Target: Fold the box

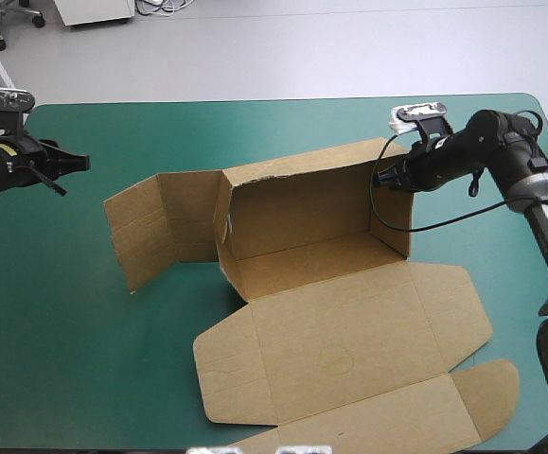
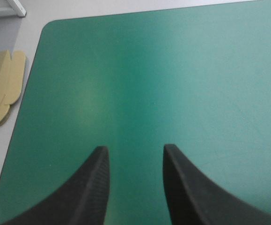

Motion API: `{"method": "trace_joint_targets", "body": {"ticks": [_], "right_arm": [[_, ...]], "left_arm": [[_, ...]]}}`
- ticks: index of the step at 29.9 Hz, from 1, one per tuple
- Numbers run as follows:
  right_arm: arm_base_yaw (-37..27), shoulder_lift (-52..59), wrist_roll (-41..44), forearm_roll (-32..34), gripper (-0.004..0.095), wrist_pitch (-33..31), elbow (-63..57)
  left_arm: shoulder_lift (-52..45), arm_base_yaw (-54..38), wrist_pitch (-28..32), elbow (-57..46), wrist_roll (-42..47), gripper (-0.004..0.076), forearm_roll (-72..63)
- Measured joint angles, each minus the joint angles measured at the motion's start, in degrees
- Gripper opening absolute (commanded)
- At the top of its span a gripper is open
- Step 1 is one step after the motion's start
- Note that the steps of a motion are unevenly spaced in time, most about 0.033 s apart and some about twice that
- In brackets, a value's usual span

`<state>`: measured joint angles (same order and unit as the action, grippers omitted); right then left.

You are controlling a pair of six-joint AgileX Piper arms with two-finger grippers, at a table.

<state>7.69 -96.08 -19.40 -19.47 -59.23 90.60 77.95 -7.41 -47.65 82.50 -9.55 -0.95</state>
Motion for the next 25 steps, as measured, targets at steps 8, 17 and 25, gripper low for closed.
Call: {"method": "trace_joint_targets", "body": {"ticks": [8, 17, 25], "right_arm": [[0.0, -5.7, 2.5, 0.8, -0.0008, -11.3, 11.4], [0.0, -12.2, 4.9, 2.5, -0.0007, -11.4, 14.8], [0.0, -13.4, 5.3, 2.3, 0.0204, -10.8, 15.6]], "left_arm": [[2.8, -2.2, -4.3, 0.0, -2.8, 0.0216, -3.3], [3.2, -2.2, -5.4, 0.0, -4.2, 0.0211, -3.6], [4.4, -2.2, -6.1, 0.0, -4.5, 0.0209, -5.0]]}}
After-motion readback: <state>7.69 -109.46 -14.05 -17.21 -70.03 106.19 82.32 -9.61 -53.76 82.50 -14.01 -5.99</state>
